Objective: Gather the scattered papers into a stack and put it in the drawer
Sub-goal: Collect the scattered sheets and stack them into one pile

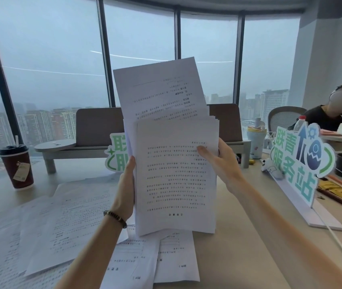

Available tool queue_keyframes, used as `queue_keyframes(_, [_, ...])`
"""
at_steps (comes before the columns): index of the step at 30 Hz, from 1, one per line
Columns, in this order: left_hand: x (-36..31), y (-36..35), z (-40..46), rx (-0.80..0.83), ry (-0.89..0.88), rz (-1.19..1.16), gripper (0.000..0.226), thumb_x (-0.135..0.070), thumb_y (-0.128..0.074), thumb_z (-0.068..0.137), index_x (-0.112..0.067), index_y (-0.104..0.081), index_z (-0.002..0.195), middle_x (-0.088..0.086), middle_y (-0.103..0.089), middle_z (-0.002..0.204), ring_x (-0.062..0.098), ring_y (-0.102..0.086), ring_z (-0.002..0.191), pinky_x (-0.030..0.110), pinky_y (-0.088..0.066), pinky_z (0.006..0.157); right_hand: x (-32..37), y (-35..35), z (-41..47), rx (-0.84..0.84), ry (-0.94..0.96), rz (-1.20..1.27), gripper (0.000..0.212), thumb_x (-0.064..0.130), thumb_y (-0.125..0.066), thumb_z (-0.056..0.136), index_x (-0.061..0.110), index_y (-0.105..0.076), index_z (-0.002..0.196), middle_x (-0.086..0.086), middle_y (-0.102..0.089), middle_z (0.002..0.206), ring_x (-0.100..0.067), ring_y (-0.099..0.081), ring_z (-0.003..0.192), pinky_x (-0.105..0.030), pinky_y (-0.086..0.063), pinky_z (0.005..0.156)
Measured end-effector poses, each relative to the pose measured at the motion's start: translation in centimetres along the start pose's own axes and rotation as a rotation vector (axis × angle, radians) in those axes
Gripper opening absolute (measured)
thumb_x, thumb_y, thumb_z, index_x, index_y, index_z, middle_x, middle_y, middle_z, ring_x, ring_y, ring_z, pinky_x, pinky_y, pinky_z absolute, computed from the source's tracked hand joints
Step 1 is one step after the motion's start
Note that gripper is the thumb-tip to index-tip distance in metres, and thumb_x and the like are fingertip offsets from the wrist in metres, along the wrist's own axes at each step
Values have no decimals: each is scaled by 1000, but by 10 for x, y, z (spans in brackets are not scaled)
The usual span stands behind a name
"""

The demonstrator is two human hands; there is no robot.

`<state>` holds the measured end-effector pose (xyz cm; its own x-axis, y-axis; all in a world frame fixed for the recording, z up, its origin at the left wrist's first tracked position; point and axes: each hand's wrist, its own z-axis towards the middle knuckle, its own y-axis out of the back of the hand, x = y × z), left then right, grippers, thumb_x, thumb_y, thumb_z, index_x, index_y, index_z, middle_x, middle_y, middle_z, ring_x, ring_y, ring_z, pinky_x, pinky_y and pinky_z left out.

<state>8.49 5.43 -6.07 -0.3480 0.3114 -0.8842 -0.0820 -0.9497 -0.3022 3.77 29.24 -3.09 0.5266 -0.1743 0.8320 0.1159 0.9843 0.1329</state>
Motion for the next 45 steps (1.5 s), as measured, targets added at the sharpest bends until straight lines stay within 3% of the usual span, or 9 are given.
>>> queue_keyframes(4, [0,0,0,-28,0,13,55,-63,-41,83,-29,-68,117,6,-70,123,25,-67,114,49,-47,101,-7,-2,-6,7,-1,16,34,36,-71,90,28,-58,120,15,-71,112,-6,-69,99,-35,-58,84])
queue_keyframes(11, [2,1,-1,-10,-13,45,62,-67,-37,84,-28,-66,123,8,-68,126,28,-65,117,57,-45,104,-21,-3,-15,32,-38,43,32,44,-71,87,33,-63,115,13,-71,113,-12,-69,103,-47,-58,90])
queue_keyframes(18, [11,6,-1,-28,-56,153,66,-87,-51,69,-36,-77,101,4,-75,112,26,-71,105,48,-57,88,-27,-13,-26,3,-97,246,30,27,-65,95,16,-51,120,6,-70,111,-19,-70,102,-39,-60,83])
queue_keyframes(21, [24,9,-4,-94,-76,242,38,-55,-64,86,-22,-75,101,4,-77,102,28,-72,99,48,-59,85,-38,-23,-38,27,-123,279,32,25,-62,97,15,-46,123,5,-71,113,-19,-72,99,-45,-60,85])
queue_keyframes(24, [33,12,-6,-110,-29,274,13,-20,-73,85,-21,-74,98,-1,-78,95,23,-74,94,36,-61,75,-44,-28,-43,1,-87,238,32,25,-64,96,17,-47,121,6,-71,113,-18,-72,98,-47,-60,83])
queue_keyframes(32, [32,11,1,-139,-115,287,9,-12,-69,89,-17,-74,94,-7,-78,85,10,-74,79,25,-58,63,-28,-36,-39,-109,111,15,24,28,-61,98,14,-45,109,8,-67,111,-8,-69,94,-35,-61,75])
queue_keyframes(40, [47,23,3,-98,14,478,9,-34,-66,93,-28,-72,96,6,-76,98,30,-71,97,47,-61,79,-60,-36,-59,70,-79,29,15,29,-51,103,32,-45,117,16,-67,113,1,-69,91,-21,-58,68])
queue_keyframes(42, [42,22,7,-66,-7,617,18,-42,-61,94,-26,-69,90,20,-73,99,40,-69,93,57,-58,78,-58,-36,-50,48,-97,-15,15,27,-50,103,23,-47,117,7,-68,113,-6,-70,90,-25,-59,67])
queue_keyframes(45, [31,23,15,-74,-20,742,26,-37,-60,95,-13,-70,93,20,-73,94,38,-71,87,53,-60,74,-49,-37,-36,63,-142,-61,17,24,-52,102,19,-48,118,1,-68,114,-17,-69,96,-39,-61,78])
